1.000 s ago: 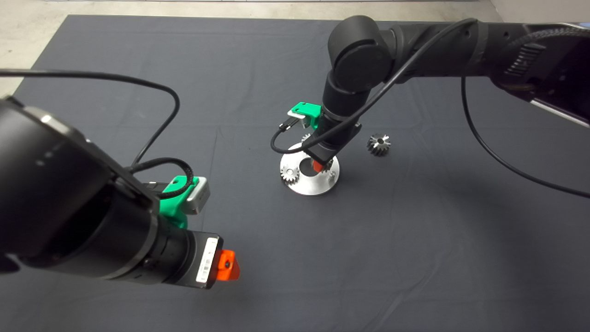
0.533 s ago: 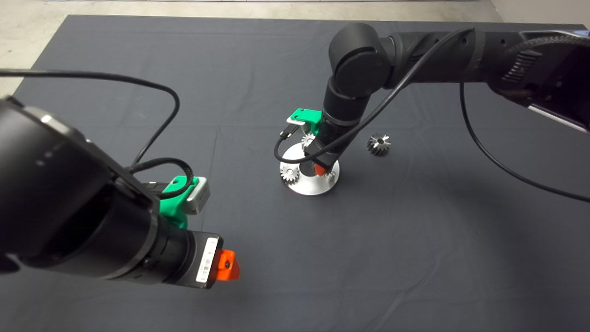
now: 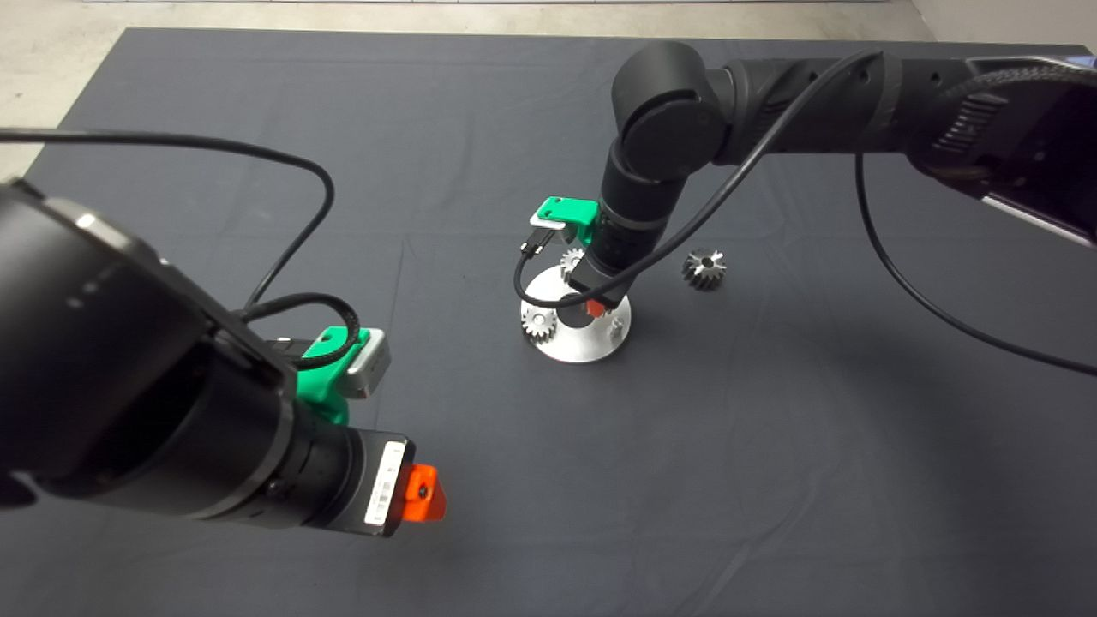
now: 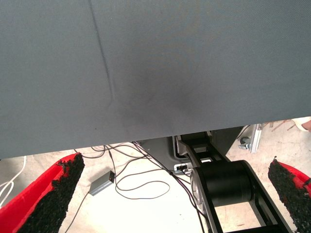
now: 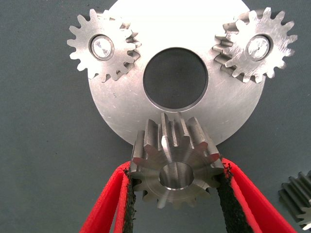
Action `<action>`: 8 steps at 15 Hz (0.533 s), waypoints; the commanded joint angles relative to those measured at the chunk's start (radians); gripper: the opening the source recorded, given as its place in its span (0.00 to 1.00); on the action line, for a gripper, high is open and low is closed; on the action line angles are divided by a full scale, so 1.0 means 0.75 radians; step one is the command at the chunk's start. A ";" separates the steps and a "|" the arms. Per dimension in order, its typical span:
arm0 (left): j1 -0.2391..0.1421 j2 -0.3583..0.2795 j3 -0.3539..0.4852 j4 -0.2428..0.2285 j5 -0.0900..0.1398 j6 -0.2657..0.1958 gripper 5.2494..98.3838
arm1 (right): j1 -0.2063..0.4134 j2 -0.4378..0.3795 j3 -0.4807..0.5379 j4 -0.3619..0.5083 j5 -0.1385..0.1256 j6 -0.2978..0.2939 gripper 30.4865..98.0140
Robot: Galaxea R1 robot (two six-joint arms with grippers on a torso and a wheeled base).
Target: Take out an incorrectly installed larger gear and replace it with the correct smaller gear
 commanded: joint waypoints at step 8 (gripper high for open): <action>-0.019 0.002 0.018 -0.019 0.008 -0.003 0.99 | 0.033 -0.033 0.003 -0.055 -0.171 -0.228 0.12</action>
